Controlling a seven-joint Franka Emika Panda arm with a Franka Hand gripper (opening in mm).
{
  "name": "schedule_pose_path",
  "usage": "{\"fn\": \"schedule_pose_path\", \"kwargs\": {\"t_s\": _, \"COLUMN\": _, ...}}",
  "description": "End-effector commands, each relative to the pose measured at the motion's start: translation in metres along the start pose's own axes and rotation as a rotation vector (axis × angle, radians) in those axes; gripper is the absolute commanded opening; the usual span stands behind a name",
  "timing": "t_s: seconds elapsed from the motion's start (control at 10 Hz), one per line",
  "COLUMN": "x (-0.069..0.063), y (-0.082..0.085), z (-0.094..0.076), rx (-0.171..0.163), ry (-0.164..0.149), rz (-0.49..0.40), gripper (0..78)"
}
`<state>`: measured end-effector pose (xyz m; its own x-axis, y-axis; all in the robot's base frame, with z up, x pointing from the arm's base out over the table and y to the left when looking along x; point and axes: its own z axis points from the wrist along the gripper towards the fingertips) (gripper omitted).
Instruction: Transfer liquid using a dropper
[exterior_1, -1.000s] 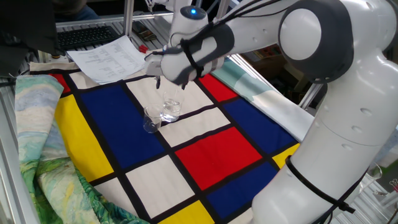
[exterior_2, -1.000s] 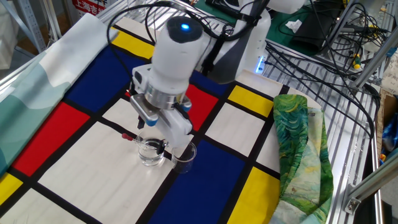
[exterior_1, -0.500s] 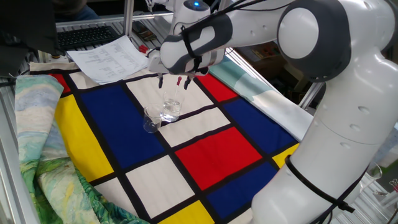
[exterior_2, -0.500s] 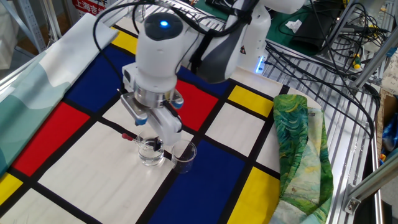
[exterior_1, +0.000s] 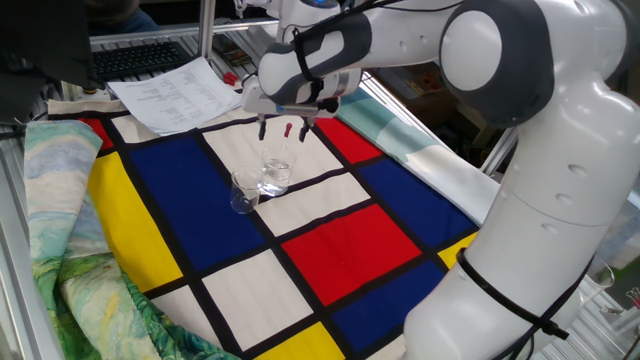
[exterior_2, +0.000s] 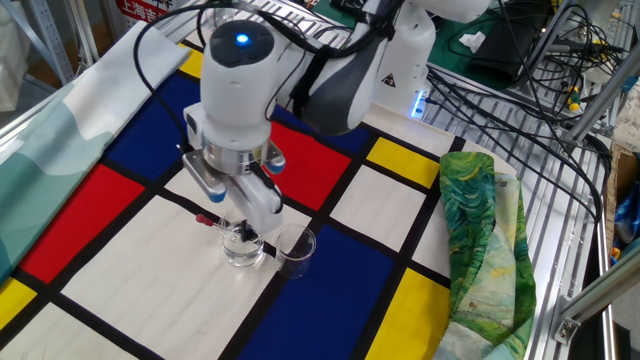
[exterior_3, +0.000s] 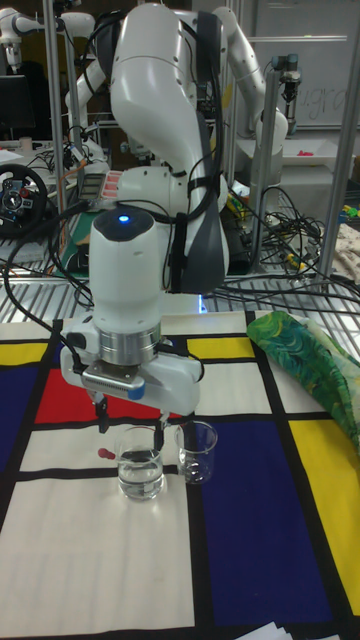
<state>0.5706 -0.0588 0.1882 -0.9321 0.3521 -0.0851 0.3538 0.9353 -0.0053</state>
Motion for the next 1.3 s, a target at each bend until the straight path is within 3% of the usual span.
{"fn": "schedule_pose_path", "kwargs": {"t_s": 0.1, "x": -0.004, "y": -0.003, "z": -0.001, "rx": 0.000, "ry": 0.003, "rz": -0.002, "gripper": 77.4}}
{"fn": "schedule_pose_path", "kwargs": {"t_s": 0.5, "x": -0.013, "y": -0.008, "z": -0.001, "rx": -0.003, "ry": 0.058, "rz": -0.010, "gripper": 77.4}}
{"fn": "schedule_pose_path", "kwargs": {"t_s": 1.3, "x": -0.023, "y": -0.008, "z": -0.004, "rx": -0.006, "ry": 0.121, "rz": -0.024, "gripper": 77.4}}
